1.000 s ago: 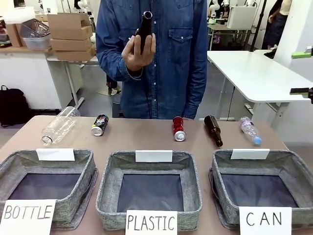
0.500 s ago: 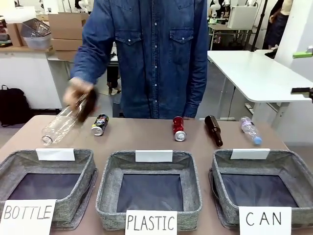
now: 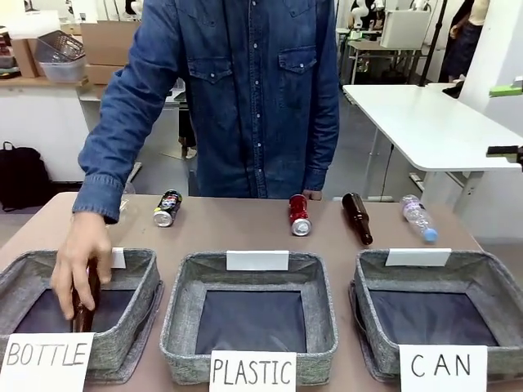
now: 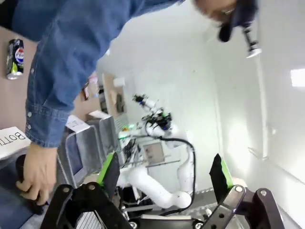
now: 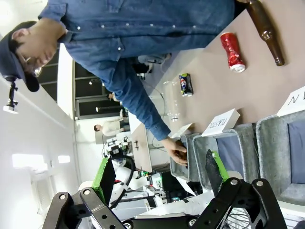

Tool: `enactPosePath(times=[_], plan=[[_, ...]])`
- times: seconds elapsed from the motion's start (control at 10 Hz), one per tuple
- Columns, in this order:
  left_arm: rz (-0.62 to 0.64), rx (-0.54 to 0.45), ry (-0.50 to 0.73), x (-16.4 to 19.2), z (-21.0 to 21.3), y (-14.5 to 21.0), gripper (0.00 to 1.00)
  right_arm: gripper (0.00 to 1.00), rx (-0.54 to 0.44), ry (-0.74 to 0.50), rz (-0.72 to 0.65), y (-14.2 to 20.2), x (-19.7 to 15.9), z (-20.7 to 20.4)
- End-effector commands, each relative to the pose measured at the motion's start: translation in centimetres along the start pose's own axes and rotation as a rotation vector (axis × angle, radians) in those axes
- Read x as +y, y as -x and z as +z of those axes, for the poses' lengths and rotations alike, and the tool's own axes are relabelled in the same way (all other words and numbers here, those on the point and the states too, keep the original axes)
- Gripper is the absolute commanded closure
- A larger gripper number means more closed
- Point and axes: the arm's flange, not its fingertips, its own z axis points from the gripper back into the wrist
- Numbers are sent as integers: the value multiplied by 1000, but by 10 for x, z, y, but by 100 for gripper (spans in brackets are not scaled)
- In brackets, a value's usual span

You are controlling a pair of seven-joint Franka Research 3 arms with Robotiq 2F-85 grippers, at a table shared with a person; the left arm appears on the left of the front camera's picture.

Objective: Sort the can waste into the basket.
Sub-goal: Pick up the can waste from the table and place it in the right Fabric basket.

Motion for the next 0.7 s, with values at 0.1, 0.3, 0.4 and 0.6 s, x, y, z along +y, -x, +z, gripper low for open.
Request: enactPosePath(times=[0.1,0.3,0.4,0.6], plan=[[-98,-134,199,-14,58,40,0,0,1,-26,14,-2,2,-3],[-87,-139,190,-11,58,44,0,0,1,-26,14,-2,2,-3],[-86,-133,183,-11,53,41,0,0,1,-26,14,-2,2,-3],[-82,-112,178,-10,42,36,0,0,1,-26,14,-2,2,-3]])
